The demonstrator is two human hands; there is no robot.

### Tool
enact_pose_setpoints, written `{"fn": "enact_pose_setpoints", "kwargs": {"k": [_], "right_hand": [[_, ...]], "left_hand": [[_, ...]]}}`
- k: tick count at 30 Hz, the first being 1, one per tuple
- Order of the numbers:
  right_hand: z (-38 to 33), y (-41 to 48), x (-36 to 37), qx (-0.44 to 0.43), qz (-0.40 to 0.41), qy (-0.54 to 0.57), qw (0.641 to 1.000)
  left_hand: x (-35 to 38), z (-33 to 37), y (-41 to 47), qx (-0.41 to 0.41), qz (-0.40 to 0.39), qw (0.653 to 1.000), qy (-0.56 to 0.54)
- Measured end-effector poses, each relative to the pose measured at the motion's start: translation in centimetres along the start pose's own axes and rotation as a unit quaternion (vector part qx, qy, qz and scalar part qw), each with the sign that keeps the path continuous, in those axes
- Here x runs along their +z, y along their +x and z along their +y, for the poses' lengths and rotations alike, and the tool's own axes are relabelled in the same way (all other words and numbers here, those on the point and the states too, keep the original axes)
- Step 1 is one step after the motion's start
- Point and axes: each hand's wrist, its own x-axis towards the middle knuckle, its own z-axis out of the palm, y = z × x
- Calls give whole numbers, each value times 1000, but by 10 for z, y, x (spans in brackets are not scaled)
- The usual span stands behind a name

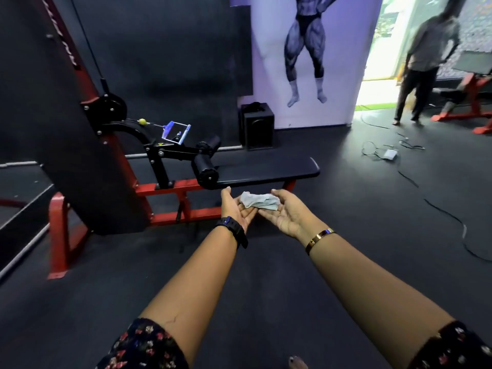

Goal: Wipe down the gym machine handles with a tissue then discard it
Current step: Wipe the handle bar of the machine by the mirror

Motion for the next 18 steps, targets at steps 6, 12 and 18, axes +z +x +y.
{"fn": "enact_pose_setpoints", "kwargs": {"k": [6, 12, 18], "right_hand": [[-32, 103, 20, 45, -50, -55, 996], [-81, 184, 50, 78, -114, -102, 985], [-100, 247, 82, 99, -146, -148, 973]], "left_hand": [[20, 29, 72, 51, 65, 995, -53], [54, 66, 140, 97, 122, 984, -91], [62, 93, 184, 138, 165, 969, -120]]}}
